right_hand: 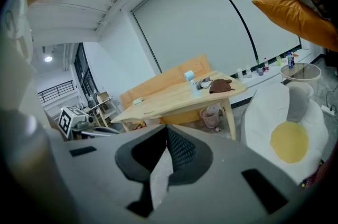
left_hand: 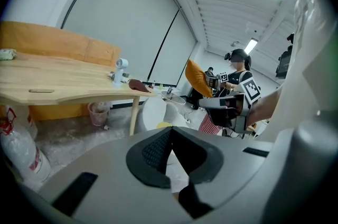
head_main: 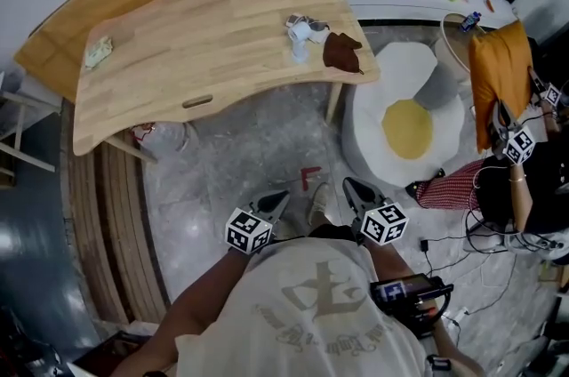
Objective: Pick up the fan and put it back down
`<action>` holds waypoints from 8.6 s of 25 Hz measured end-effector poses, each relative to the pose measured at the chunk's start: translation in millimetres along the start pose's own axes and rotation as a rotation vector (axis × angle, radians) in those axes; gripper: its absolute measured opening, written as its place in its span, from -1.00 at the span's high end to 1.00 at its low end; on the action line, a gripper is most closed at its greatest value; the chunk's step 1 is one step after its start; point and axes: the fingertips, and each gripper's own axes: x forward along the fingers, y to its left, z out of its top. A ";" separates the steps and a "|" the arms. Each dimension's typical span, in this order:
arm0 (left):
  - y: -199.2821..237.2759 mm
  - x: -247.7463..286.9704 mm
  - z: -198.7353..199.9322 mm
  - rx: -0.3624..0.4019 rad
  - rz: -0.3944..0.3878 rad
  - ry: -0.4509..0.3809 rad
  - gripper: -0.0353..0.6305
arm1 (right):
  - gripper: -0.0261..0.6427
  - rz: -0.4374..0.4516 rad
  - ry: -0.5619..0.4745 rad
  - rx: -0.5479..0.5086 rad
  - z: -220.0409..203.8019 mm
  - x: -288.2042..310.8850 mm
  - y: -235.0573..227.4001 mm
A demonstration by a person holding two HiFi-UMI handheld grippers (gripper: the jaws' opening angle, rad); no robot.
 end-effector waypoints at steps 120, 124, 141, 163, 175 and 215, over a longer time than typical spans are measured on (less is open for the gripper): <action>317.5 324.7 256.3 0.238 0.085 0.044 0.18 | 0.88 0.100 0.137 -0.085 270.7 300.9 -283.8; 317.0 325.8 255.5 0.244 0.095 0.053 0.20 | 0.88 0.113 0.140 -0.088 270.9 303.7 -286.7; 299.3 302.6 249.5 0.205 0.168 0.029 0.21 | 0.88 0.192 0.147 -0.094 268.5 310.8 -273.8; 267.4 210.7 270.4 0.083 0.332 -0.129 0.21 | 0.88 0.374 0.134 -0.172 268.9 332.4 -203.8; 244.9 134.3 240.6 0.066 0.401 -0.169 0.21 | 0.88 0.461 0.112 -0.222 254.1 315.0 -122.6; 186.9 6.0 141.1 -0.050 0.478 -0.268 0.21 | 0.88 0.510 0.178 -0.258 162.5 259.1 -12.4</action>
